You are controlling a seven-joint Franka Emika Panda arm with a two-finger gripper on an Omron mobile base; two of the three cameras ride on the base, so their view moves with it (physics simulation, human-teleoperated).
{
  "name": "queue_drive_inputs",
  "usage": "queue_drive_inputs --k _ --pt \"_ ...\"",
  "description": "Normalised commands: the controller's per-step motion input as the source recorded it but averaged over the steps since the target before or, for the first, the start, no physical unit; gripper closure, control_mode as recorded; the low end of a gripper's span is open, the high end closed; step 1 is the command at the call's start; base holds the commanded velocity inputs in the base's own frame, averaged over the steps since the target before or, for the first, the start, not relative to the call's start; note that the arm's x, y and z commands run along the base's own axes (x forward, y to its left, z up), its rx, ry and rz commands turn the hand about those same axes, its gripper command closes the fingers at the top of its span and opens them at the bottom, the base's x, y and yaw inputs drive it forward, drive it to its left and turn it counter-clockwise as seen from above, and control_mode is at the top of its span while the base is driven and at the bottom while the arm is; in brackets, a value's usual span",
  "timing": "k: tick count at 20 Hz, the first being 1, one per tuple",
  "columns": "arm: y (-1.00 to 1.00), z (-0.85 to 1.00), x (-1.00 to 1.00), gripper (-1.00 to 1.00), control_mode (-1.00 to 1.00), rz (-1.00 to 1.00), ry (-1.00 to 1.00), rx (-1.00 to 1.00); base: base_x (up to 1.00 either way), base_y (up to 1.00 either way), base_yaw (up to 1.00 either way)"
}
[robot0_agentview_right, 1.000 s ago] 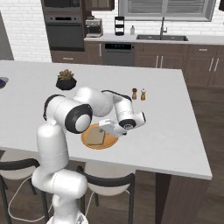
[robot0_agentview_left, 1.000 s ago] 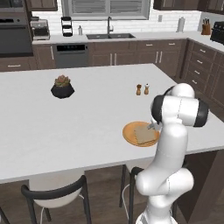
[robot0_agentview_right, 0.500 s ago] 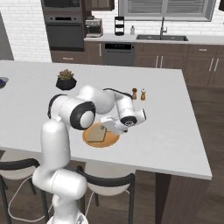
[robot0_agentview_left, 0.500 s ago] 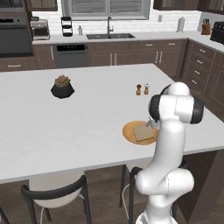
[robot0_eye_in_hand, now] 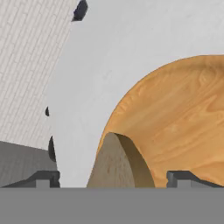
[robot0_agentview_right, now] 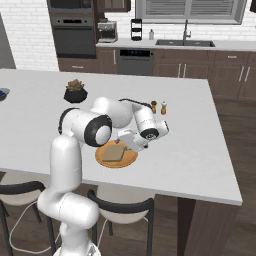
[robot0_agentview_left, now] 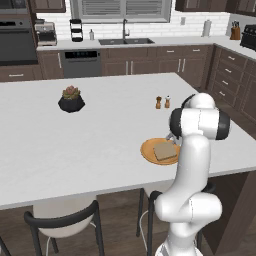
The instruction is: Start the toaster. Once the lever pops up, take the bread to the plate on the dining counter.
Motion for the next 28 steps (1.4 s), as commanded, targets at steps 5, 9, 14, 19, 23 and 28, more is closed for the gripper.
queue_drive_inputs --k 5,9,14,19,23,28 --pt "-0.01 0.08 0.06 -1.0 -1.0 -0.02 0.0 -0.28 0.0 0.0 0.0" --pt "0.0 0.0 0.0 -1.0 -1.0 0.0 0.0 -0.3 0.0 0.0 0.0" --pt "0.0 -0.04 0.0 -1.0 -1.0 0.0 0.0 -0.33 0.0 0.0 0.0" --pt "0.0 0.0 0.0 -1.0 -1.0 0.0 0.0 -0.29 0.0 0.0 0.0" --pt "-0.11 -0.3 -0.01 -1.0 -1.0 0.0 0.0 -0.28 0.0 0.0 0.0" --pt "-0.17 -0.3 -0.08 -1.0 -1.0 0.0 0.0 -0.25 0.0 0.0 0.0"
